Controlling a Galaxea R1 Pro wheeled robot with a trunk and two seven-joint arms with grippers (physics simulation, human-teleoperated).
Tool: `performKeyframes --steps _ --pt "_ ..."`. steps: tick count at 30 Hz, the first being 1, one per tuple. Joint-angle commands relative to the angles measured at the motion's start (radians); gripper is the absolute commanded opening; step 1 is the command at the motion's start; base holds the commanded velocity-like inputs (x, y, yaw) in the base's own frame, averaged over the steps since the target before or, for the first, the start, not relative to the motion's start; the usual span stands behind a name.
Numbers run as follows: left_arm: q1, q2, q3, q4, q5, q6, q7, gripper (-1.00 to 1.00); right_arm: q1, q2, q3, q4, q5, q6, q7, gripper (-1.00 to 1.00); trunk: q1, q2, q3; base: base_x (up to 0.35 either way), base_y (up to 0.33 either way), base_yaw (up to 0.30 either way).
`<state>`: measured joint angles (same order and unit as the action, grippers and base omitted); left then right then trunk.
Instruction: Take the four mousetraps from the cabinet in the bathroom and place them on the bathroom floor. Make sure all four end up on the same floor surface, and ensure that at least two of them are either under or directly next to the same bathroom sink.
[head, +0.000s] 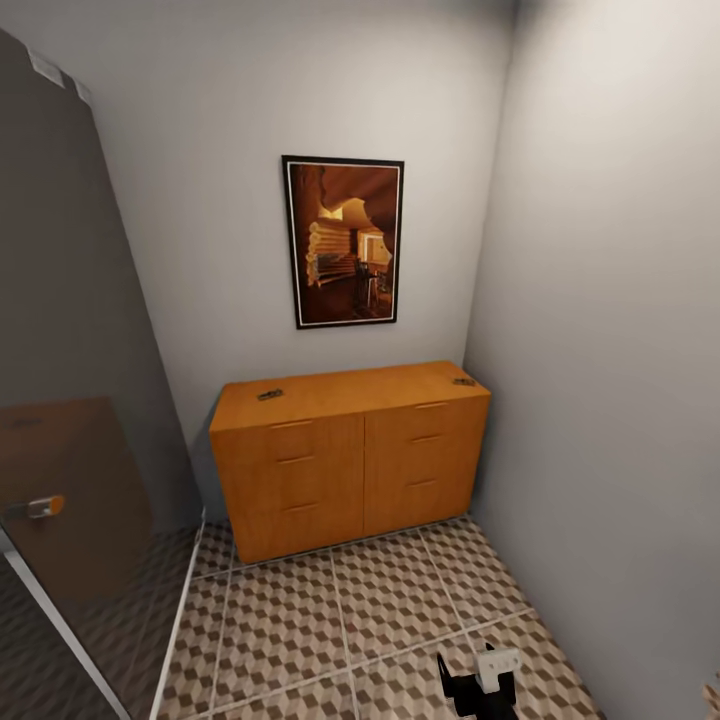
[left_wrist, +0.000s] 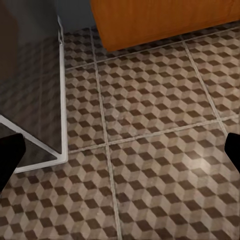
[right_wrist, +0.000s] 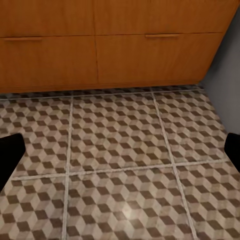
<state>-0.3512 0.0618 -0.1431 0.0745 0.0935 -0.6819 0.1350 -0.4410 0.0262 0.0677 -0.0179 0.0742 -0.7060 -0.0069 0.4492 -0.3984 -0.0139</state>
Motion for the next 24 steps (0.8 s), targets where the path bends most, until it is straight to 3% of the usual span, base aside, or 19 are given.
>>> performKeyframes --steps 1,9,24 --pt "-0.002 0.000 -0.009 0.004 0.009 -0.006 0.000 1.00 -0.001 0.000 0.006 0.001 -0.002 -0.003 -0.001 1.00 0.001 -0.002 -0.001 0.166 0.000 0.000" --pt "-0.002 0.000 -0.009 0.004 0.009 -0.006 0.000 1.00 -0.001 0.000 0.006 0.001 -0.002 -0.003 -0.001 1.00 0.001 -0.002 -0.001 0.130 0.000 -0.037" --pt "-0.002 0.000 -0.009 0.004 0.009 -0.006 0.000 1.00 -0.001 0.000 0.006 0.001 -0.002 -0.003 -0.001 1.00 0.001 -0.002 0.007 0.010 0.000 -0.110"
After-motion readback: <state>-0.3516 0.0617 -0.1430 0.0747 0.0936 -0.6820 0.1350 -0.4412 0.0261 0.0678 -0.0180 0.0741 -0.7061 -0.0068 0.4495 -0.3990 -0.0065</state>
